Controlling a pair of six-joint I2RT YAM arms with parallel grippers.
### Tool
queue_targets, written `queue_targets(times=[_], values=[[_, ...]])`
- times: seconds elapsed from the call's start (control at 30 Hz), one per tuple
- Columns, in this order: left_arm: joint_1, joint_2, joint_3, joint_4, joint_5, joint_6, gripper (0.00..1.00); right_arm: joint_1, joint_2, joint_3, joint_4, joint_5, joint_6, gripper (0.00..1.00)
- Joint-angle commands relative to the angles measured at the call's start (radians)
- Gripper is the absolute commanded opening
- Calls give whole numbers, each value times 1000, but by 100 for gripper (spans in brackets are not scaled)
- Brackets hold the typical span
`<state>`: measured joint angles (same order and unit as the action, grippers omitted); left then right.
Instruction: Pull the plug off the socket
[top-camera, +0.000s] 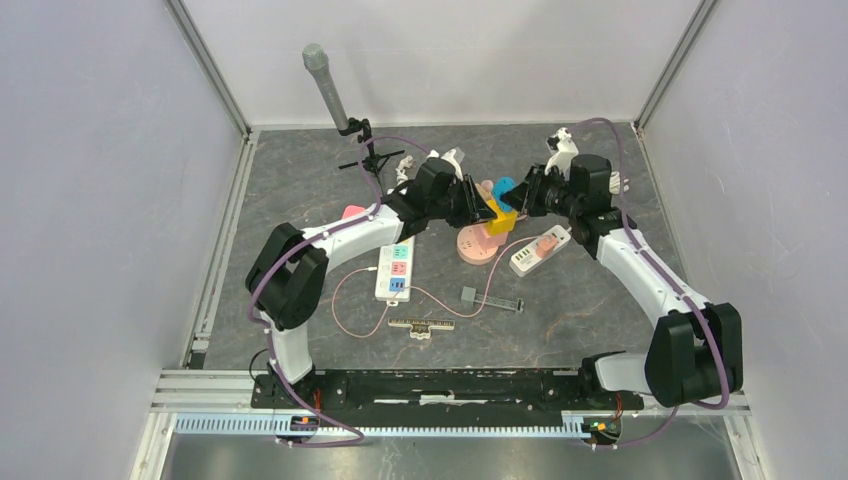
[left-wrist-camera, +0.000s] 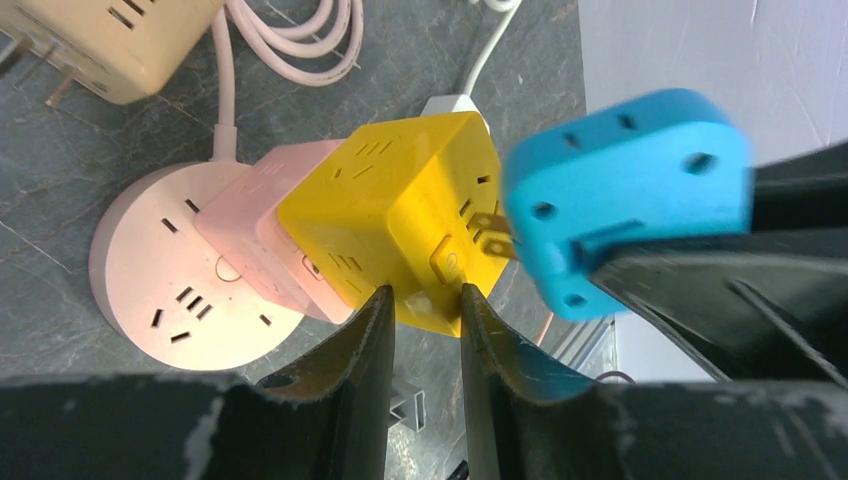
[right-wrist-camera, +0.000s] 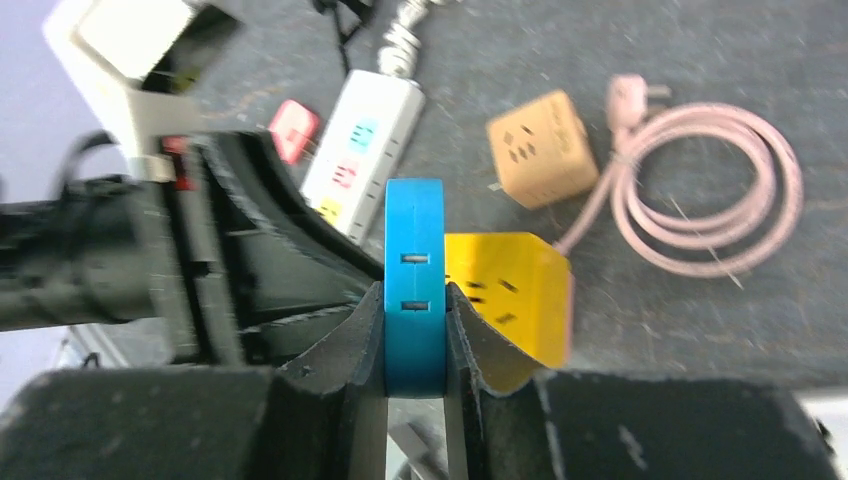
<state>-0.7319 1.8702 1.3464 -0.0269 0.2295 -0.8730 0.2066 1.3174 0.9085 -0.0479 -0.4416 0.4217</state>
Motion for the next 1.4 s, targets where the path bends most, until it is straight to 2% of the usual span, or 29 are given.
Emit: queue_targets(times=[0.0,0.17,0.33,0.47,0.57,0.7,0.87,1.13,1.27,1.37], values=[[15,99,-47,-211,-168,104,31,6,-20,91,122,-104,89,0],[15,101,-46,-218,-164,110,31,5,-32,94,93,-45,50,0],[15,86,-39,-208,-131,116,32,-5,-76,107,19,134,-8,0],[17,70,21,-207,-61,143,42,-31,-99,131,-51,304,-33,0],[17,58,92,-225,-21,159,54,-67,-87,124,-84,342,-22,0],[22,37,170,-246,11,170,69,-109,-55,74,-76,306,-13,0],[31,-7,198,-282,-4,205,81,-177,21,16,-17,197,-9,5],[43,-107,79,-306,-99,267,90,-227,210,27,40,74,-26,21],[44,-167,-31,-300,-145,296,92,-236,306,80,40,68,-45,25],[45,-207,-117,-286,-182,305,94,-239,371,131,17,88,-69,31]])
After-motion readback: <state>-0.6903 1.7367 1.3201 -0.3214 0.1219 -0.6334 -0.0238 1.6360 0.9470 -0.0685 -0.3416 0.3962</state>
